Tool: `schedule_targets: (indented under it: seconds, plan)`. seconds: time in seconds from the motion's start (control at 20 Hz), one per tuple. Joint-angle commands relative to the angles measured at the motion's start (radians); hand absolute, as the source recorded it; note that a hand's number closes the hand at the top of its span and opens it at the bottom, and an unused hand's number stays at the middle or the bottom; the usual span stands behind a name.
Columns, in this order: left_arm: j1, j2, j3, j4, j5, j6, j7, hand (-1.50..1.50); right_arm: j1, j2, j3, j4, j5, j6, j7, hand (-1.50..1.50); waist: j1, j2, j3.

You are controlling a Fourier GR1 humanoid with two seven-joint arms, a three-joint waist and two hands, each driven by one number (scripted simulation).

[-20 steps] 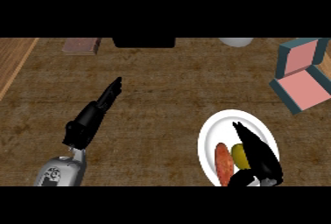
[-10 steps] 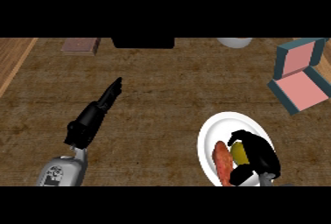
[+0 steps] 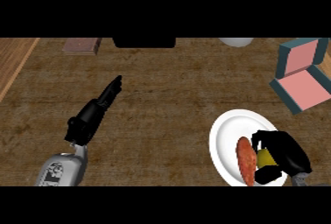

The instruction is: Pick the lemon from the plate and place it in the cardboard box

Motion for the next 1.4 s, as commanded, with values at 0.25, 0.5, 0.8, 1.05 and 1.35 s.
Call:
schedule_targets:
  seconds: [0.25, 0.5, 0.8, 1.05, 1.35]
  plan:
    - [0.035, 0.001, -0.001, -0.002, -0.010, 0.008, -0.038, 0.00, 0.007, -0.366, -0.192, 0.095, -0.127, -0.211, -0.720, 1.50, -0.008, 0.006, 0.007]
    - [0.020, -0.015, 0.000, -0.007, -0.002, 0.013, -0.014, 0.00, 0.067, -0.459, -0.383, 0.206, -0.351, -0.200, -1.053, 1.50, -0.016, 0.004, 0.004]
    - [0.038, 0.021, 0.015, -0.056, 0.020, -0.025, 0.012, 0.00, 0.088, -0.601, -0.545, 0.264, -0.561, 0.033, -1.263, 1.50, -0.014, 0.000, 0.003]
    - [-0.021, -0.003, 0.018, 0.007, -0.009, 0.013, 0.022, 0.00, 0.113, -0.668, -0.675, 0.229, -0.768, 0.188, -1.187, 1.50, -0.028, 0.001, 0.002]
    - [0.014, 0.001, 0.010, -0.045, -0.001, -0.003, 0.022, 0.00, 0.093, -0.734, -0.700, 0.241, -0.857, 0.282, -1.029, 1.50, -0.004, 0.003, 0.002]
